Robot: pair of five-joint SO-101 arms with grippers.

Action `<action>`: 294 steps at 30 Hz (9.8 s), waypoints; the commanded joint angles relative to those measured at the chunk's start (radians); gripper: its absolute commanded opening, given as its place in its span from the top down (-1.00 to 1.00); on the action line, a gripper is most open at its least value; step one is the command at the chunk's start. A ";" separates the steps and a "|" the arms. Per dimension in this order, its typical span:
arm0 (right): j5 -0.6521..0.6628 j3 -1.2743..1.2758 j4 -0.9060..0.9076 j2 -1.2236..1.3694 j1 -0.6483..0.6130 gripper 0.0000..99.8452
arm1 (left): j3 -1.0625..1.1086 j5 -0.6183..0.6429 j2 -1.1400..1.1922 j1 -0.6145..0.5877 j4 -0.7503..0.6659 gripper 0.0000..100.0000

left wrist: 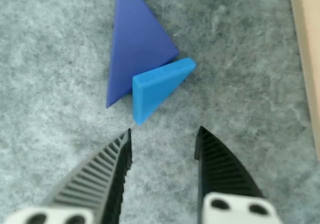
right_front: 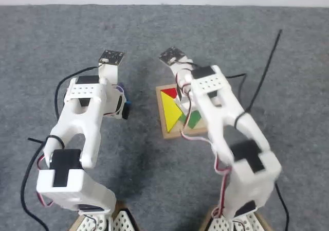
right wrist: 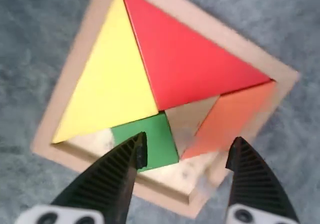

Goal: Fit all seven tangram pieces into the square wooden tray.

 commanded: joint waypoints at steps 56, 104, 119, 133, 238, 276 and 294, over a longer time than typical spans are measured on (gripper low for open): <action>-0.149 1.053 -0.361 -1.007 0.432 0.94 | -0.723 -0.074 0.494 0.078 0.269 0.61; -0.226 1.003 -0.395 -1.009 0.736 0.94 | -0.921 -0.112 0.341 0.621 0.516 0.98; -0.241 0.987 -0.395 -1.001 0.809 0.94 | -0.974 0.272 0.529 0.666 0.296 0.97; -0.241 0.987 -0.395 -1.001 0.809 0.94 | -0.972 0.393 0.555 0.678 0.259 0.97; -0.247 0.996 -0.438 -1.010 0.883 0.94 | -1.465 0.160 0.807 0.695 0.523 0.72; -0.269 0.930 -0.427 -1.001 1.027 0.84 | -1.294 0.203 0.796 0.684 0.399 0.72; -0.272 0.931 -0.427 -1.001 1.029 0.84 | -1.474 0.249 0.809 0.850 0.486 0.72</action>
